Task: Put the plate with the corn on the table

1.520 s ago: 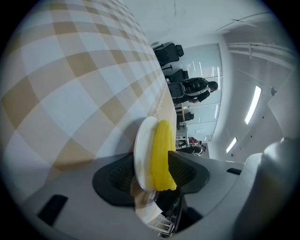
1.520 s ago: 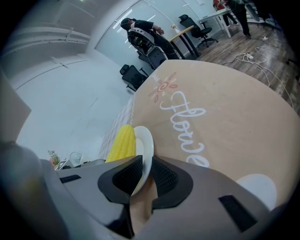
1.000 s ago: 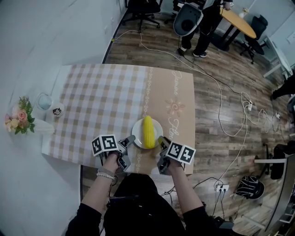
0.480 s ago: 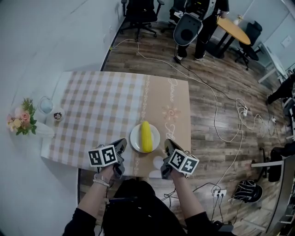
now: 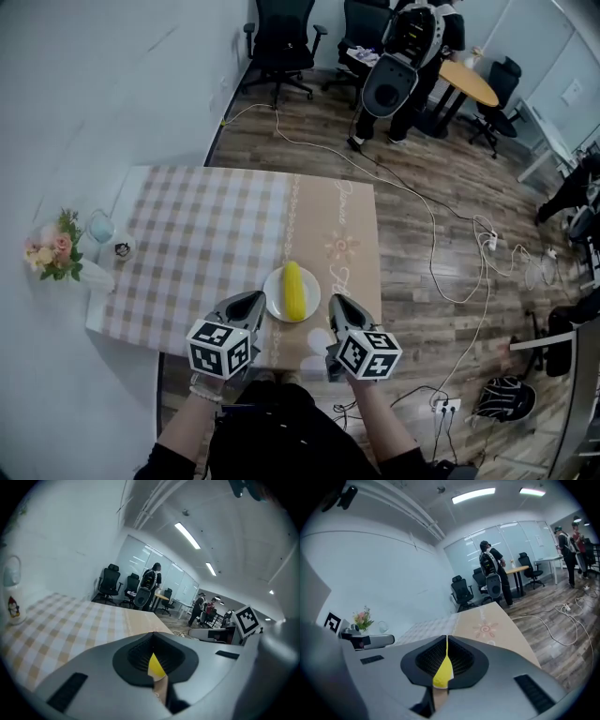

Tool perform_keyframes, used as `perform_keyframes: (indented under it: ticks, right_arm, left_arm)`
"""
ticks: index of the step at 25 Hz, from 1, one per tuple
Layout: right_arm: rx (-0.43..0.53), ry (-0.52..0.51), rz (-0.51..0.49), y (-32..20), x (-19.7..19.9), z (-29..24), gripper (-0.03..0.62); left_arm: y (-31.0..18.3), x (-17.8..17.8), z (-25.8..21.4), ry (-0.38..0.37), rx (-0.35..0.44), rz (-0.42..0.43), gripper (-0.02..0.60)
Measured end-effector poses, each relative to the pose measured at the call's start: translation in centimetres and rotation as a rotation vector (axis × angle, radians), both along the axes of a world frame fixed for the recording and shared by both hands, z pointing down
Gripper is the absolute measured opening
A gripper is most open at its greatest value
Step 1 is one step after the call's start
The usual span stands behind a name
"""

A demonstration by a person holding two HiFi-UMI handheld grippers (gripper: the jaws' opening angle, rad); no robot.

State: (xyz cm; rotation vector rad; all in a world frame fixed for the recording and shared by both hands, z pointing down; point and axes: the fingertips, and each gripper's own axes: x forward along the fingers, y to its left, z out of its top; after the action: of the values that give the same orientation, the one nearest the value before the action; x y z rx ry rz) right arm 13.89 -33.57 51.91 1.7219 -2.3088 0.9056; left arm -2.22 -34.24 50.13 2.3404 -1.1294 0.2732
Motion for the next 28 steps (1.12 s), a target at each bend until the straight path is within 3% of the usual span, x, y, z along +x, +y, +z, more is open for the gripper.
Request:
perform_keyframes:
  ticks: [10,17,28]
  right_arm:
    - [0.158,0.117,-0.085,1.0,-1.5,-5.1,0.044]
    - [0.236,0.109,-0.116,2.2,-3.2,-8.4,0.043]
    - [0.323,0.093,-0.124,2.8,-3.2,-12.6,0.043]
  left_arm:
    - [1.4,-0.1,-5.8,-0.084,0.233,0.037,0.012]
    - [2.8,-0.3,-8.5,-0.053,0.293,0.038,0.012]
    - [3.9,-0.1,-11.6,-0.119,0.415,0.075,0.012]
